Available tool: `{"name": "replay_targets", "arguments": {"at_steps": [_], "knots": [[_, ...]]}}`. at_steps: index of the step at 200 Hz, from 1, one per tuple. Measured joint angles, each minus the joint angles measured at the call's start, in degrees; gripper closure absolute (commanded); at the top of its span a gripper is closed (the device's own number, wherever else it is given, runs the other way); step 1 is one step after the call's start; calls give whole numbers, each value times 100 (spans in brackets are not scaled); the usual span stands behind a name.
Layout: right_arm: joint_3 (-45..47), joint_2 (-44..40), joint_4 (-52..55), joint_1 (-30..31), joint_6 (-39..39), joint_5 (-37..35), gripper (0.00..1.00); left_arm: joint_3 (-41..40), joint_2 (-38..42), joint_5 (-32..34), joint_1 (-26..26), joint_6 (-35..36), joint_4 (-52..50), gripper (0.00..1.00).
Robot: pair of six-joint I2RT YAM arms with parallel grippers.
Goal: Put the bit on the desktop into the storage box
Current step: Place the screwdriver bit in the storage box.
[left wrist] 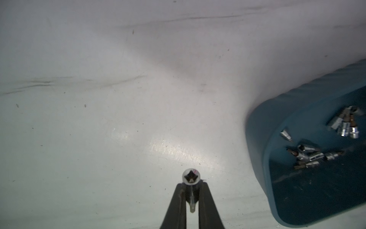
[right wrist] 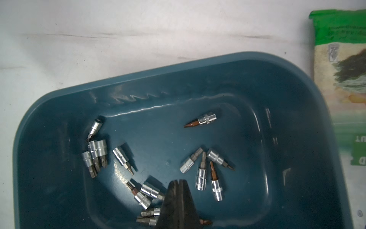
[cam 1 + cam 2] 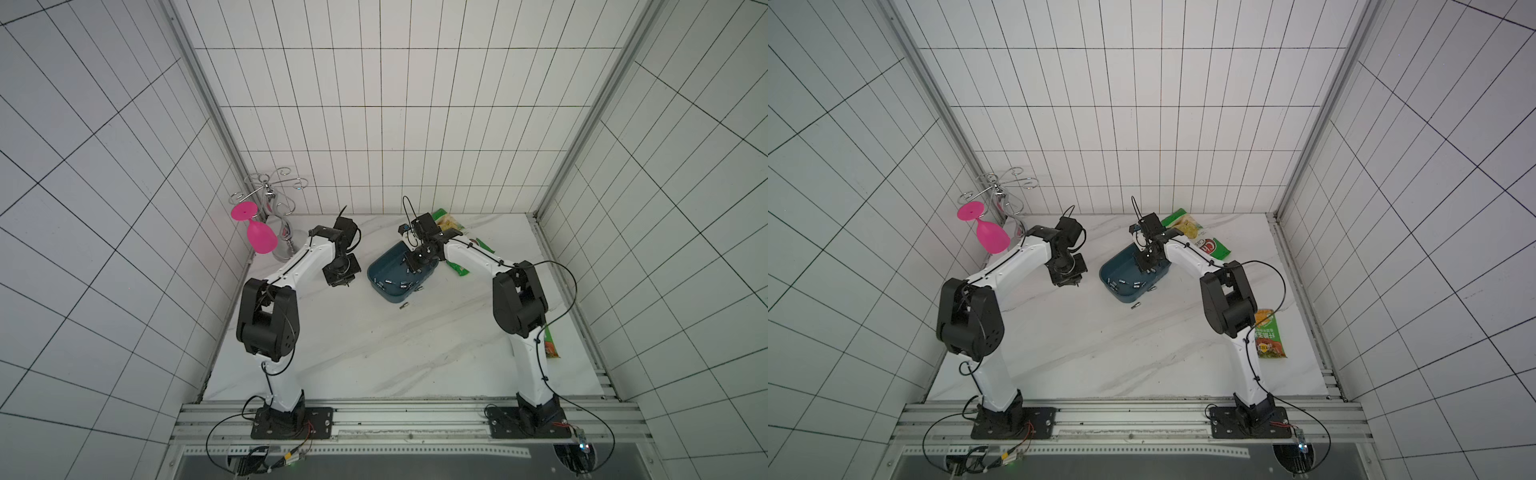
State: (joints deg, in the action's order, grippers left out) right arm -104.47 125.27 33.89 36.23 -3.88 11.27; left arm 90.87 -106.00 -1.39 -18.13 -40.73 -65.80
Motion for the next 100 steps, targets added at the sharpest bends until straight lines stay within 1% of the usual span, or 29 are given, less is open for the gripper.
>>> {"name": "replay_targets", "arguments": {"at_steps": [14, 19, 27, 35, 54, 68, 79, 100], "knots": [[4, -9, -7, 0, 7, 0, 100, 356, -13, -15, -116, -20, -50, 100], [33, -28, -24, 0, 17, -9, 98, 501, -28, -22, -170, -22, -81, 100], [157, -105, -92, 0, 50, -22, 93, 723, -79, -37, -245, -24, -140, 100], [343, -238, -131, 0, 83, -39, 85, 966, -155, -57, -321, -24, -184, 100], [859, -763, -190, 0, 192, -149, 78, 1467, -393, -151, -466, -24, -236, 100], [1169, -1200, -232, -4, 260, -245, 68, 1720, -599, -264, -560, -24, -223, 100], [1375, -1554, -299, -20, 341, -328, 61, 1880, -791, -363, -621, -31, -208, 100], [1801, -2170, -459, -37, 455, -507, 54, 2050, -1200, -529, -728, -63, -116, 100]]}}
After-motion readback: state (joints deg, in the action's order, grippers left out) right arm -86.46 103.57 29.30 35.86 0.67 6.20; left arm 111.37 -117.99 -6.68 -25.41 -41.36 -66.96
